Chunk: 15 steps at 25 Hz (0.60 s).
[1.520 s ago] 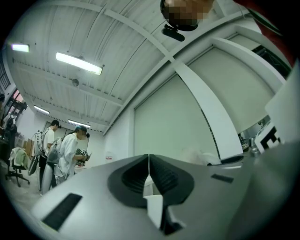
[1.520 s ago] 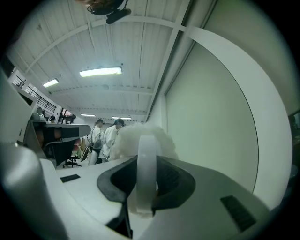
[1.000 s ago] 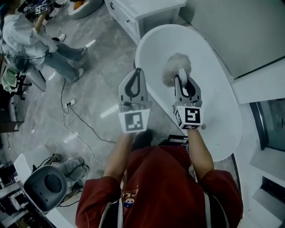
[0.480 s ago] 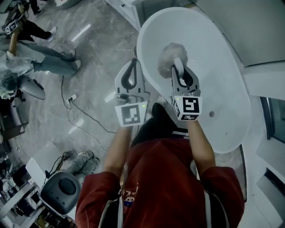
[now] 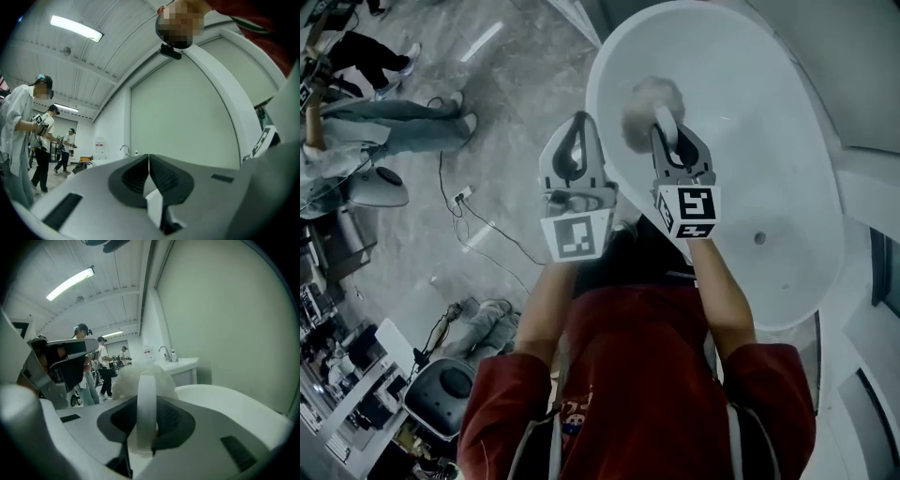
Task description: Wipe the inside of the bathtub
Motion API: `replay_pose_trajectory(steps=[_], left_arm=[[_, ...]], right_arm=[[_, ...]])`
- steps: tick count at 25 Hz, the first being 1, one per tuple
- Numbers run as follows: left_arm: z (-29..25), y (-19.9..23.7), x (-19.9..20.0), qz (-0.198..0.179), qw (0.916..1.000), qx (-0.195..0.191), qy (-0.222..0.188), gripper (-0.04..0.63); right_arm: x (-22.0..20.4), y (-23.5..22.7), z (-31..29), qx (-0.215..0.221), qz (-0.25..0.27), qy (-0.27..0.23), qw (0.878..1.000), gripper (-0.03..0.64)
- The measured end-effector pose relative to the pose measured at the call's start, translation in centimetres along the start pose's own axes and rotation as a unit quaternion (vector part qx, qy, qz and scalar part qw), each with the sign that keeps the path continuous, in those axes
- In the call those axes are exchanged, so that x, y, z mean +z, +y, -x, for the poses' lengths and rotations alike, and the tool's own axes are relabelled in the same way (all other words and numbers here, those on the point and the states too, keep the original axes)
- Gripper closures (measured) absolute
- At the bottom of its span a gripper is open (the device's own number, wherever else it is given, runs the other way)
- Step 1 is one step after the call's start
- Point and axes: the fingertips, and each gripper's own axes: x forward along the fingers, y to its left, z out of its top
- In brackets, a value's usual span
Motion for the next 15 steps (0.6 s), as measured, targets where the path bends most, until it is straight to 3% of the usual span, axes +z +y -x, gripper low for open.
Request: replay_pose_trajectory(steps=[15], left_arm=[[-10.4,2.2,-10.5,0.003,0.9990,-0.040,0.019,0.578]], right_arm=[[-11.5,-2.1,-13.7,-0.005,-0.100,0.116,0.988,0.522]])
